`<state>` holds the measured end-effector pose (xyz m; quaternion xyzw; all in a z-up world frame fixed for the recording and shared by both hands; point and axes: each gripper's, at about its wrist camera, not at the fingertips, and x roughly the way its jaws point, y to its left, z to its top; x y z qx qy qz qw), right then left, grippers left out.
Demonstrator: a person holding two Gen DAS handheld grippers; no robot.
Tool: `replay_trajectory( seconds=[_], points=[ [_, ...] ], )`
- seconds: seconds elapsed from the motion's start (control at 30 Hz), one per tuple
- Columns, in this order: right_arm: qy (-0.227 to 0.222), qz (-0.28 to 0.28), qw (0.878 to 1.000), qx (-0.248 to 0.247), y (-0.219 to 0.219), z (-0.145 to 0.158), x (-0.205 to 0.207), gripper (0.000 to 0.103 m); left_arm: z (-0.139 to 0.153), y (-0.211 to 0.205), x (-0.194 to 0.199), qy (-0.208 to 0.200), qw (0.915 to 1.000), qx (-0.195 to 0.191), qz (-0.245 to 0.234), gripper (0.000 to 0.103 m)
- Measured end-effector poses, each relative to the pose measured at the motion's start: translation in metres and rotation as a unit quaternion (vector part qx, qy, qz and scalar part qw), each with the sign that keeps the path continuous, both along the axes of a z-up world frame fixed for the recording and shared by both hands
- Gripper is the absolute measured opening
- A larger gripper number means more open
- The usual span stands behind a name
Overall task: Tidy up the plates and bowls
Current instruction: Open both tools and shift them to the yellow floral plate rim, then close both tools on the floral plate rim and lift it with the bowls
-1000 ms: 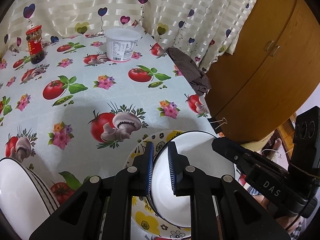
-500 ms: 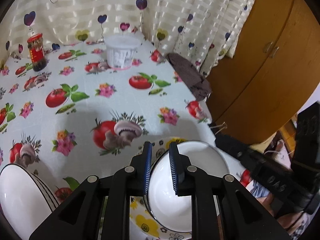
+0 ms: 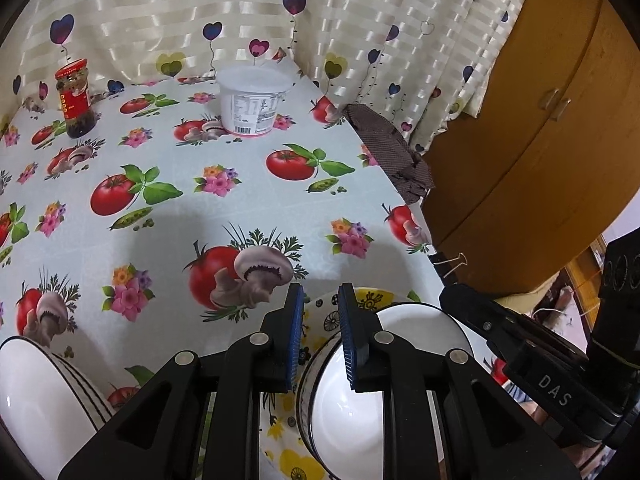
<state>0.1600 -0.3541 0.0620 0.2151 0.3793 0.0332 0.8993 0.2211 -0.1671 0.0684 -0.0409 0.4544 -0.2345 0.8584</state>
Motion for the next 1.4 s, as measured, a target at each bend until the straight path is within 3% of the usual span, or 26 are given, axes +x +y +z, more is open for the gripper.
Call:
replay_trajectory(
  seconds=[0.33, 0.57, 1.1, 1.17, 1.27, 1.4],
  points=[
    [-0.005, -0.011, 1.000, -0.024, 0.004, -0.002, -0.002, 0.014, -0.004, -0.004, 0.001, -0.014, 0.9998, 0.013, 0.009, 0.018],
    [-0.007, -0.027, 0.997, -0.076, 0.015, -0.005, -0.003, 0.013, -0.008, -0.007, -0.001, -0.025, 0.9993, 0.021, 0.017, 0.018],
    [-0.011, -0.051, 0.995, -0.085, 0.005, 0.004, -0.026, 0.013, -0.013, 0.011, -0.008, -0.014, 0.9991, 0.025, 0.030, 0.018],
    [-0.013, -0.050, 0.995, -0.087, 0.002, 0.006, -0.031, 0.017, -0.011, 0.016, -0.013, -0.019, 0.9990, 0.024, 0.031, 0.018],
    [-0.014, -0.050, 0.995, -0.081, -0.004, 0.006, -0.041, 0.035, -0.008, 0.022, -0.023, -0.033, 0.9980, 0.040, 0.036, 0.018],
    [-0.007, -0.052, 0.996, -0.072, -0.011, 0.001, -0.051, 0.040, -0.009, 0.027, -0.032, -0.042, 0.9973, 0.048, 0.036, 0.019]
  ],
)
